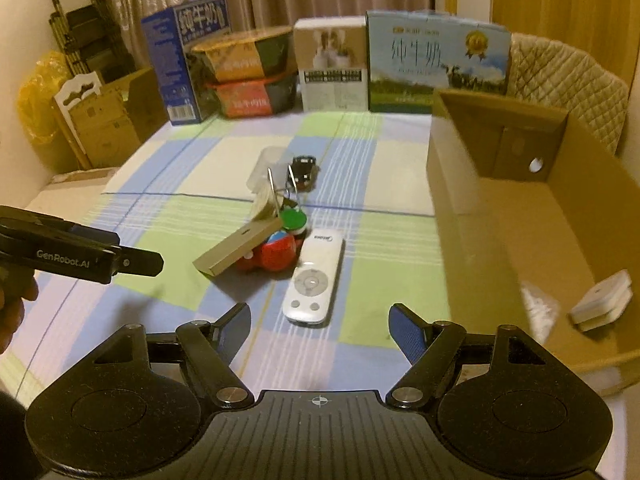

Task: Organize rigid objects
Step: 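Grasp the white remote with the right gripper while the left grasps the gold router card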

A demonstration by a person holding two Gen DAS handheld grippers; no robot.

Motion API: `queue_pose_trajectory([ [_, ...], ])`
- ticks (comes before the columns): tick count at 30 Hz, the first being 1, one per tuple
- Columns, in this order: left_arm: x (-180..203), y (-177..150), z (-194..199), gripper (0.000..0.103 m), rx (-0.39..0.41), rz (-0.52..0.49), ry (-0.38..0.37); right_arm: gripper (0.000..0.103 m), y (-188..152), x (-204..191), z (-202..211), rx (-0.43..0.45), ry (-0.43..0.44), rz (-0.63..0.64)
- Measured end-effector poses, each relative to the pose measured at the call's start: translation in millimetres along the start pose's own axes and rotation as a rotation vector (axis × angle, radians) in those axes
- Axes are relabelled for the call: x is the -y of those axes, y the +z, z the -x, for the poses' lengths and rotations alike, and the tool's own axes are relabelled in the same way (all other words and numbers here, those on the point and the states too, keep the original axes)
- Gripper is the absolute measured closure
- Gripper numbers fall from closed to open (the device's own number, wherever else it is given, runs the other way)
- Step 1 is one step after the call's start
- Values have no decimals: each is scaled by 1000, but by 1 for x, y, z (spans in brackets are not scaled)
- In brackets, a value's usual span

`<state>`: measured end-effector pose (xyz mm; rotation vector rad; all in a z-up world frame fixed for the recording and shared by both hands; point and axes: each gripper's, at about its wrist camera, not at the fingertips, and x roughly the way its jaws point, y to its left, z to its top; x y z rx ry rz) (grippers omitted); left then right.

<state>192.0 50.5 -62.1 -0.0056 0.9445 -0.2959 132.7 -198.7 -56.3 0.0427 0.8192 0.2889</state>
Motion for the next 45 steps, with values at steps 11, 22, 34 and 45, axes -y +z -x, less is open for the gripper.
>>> queue_pose_trajectory([
  [11, -9, 12, -45, 25, -35, 11, -35, 29, 5, 7, -78, -91, -20, -49],
  [22, -11, 19, -62, 25, -48, 16, -61, 37, 7, 7, -107, -123, -24, -43],
  [34, -3, 25, -68, 19, -39, 42, -104, 65, 5, 7, -105, -116, -41, -4],
  [45, 1, 28, -99, 17, -86, 78, -122, 65, -4, 21, -89, -117, -70, -17],
])
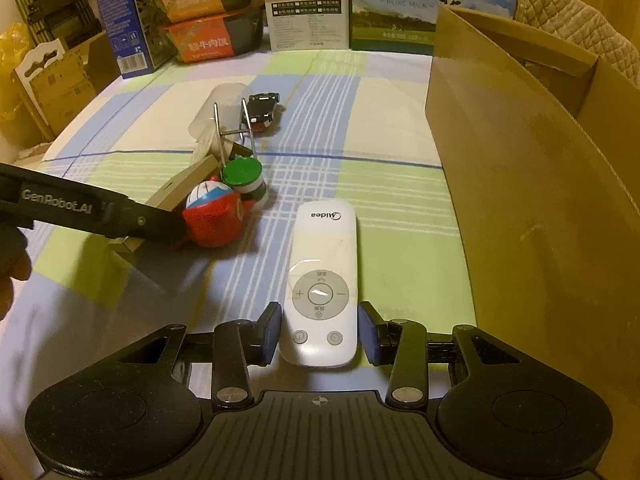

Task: Organize rigid objects
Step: 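Grasp the white remote with the right gripper while the left grasps the gold router card, then lift the remote and router card off the table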

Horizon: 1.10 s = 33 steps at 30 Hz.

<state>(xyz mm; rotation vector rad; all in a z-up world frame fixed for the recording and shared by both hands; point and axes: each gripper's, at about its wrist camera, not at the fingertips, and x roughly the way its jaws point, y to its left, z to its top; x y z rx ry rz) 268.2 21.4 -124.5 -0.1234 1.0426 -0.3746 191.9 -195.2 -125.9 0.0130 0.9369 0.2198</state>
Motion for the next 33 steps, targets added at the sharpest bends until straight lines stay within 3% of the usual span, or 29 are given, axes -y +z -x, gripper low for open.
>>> queue_pose_trajectory([
  [6, -2, 0, 0, 21, -10, -15, -10, 65, -1, 2, -1, 3, 8, -13],
  [9, 2, -5, 7, 21, -5, -36, 26, 65, -1, 1, 0, 7, 8, -6],
  [17, 22, -54, 45, 21, -23, -107, 123, 65, -23, -8, 19, 4, -10, 43],
  [23, 35, -86, 51, 20, -32, -119, 130, 64, -40, -14, 27, 7, -23, 54],
  [28, 36, -90, 46, 18, -16, -105, 153, 54, -36, -14, 23, 27, -18, 47],
  [33, 40, -87, 37, 16, -2, -112, 185, 52, -35, -9, 19, 35, -20, 29],
])
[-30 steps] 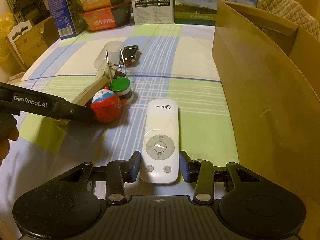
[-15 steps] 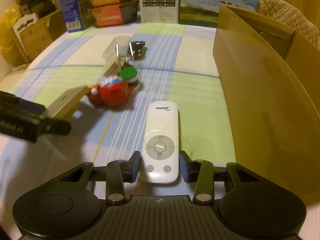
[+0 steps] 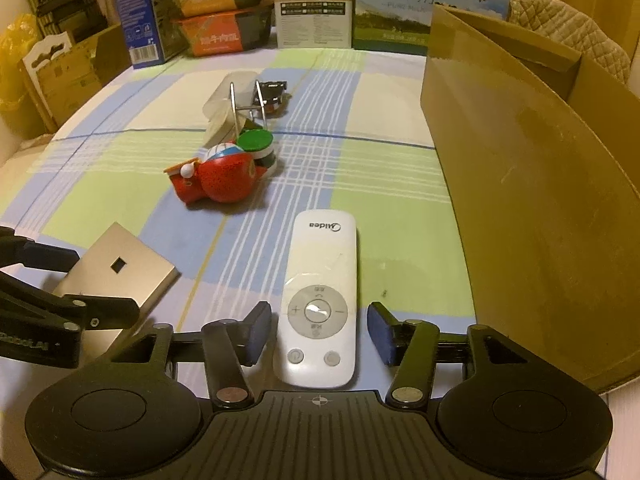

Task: Organize rigid objects
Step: 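Lift the remote and router card off the table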

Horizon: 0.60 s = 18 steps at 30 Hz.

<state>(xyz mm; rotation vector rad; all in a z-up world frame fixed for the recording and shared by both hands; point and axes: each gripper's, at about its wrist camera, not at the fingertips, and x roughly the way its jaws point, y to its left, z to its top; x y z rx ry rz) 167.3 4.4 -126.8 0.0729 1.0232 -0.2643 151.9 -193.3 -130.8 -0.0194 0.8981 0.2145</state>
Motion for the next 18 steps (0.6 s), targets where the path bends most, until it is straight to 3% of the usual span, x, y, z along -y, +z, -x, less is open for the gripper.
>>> queue_pose_trajectory([
  [6, 12, -2, -7, 15, 14, -66, 37, 52, 1, 2, -2, 16, 3, 0],
  [13, 12, -6, -3, 20, 28, -66, 51, 52, 2, -4, -6, 27, -3, 23],
  [14, 12, -7, -1, 20, 36, -68, 58, 54, 3, -5, -7, 26, -5, 31],
  [15, 13, -8, 2, 20, 49, -70, 67, 65, 3, -6, -6, 26, -3, 39],
  [18, 15, -9, 12, 20, 77, -63, 80, 65, 3, -8, -4, 31, -18, 50],
])
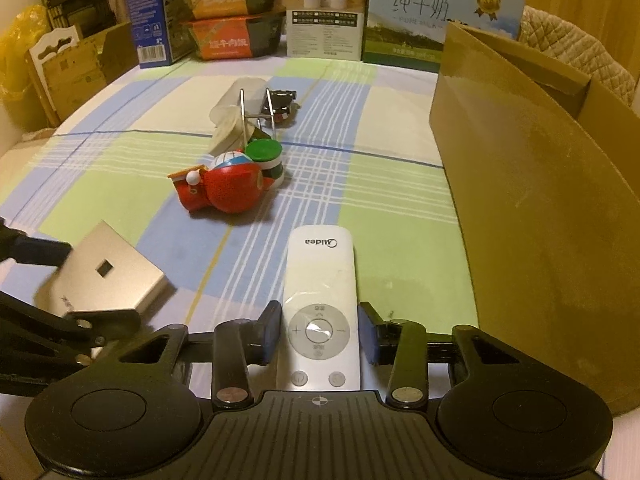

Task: Organize rigid objects
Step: 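Lift the remote and router card off the table, then lower the remote and router card into the cardboard box and open both grippers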

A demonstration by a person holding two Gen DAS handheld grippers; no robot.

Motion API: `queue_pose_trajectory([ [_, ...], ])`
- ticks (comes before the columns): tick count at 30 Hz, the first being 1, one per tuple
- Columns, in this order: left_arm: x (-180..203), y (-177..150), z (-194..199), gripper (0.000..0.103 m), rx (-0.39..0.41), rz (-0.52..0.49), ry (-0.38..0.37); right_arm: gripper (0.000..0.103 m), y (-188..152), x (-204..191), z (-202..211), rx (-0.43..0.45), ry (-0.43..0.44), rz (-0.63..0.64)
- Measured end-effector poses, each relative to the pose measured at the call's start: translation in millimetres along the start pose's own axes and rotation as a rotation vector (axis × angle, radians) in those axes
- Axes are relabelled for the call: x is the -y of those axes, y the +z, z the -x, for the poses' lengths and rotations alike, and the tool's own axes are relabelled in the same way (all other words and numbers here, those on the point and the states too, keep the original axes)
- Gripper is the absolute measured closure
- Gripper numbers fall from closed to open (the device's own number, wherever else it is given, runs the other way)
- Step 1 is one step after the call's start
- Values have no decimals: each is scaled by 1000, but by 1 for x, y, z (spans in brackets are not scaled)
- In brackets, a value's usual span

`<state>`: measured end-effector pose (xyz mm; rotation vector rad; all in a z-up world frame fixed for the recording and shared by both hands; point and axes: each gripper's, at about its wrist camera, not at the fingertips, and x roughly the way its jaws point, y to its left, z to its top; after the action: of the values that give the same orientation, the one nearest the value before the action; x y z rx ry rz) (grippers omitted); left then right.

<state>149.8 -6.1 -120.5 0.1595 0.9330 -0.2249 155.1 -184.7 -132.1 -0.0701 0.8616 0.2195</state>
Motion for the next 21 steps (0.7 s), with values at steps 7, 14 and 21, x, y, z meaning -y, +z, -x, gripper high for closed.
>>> queue_pose_trajectory([
  [7, 1, 13, 35, 20, 60, 17, 17, 66, 11, 7, 30, 72, 5, -29],
  [14, 24, 53, 78, 20, 146, 2, -18, 66, 46, 31, 98, 202, 25, -90],
  [21, 82, 107, 101, 20, 212, -62, -123, 65, 71, 101, 143, 252, -81, -135],
])
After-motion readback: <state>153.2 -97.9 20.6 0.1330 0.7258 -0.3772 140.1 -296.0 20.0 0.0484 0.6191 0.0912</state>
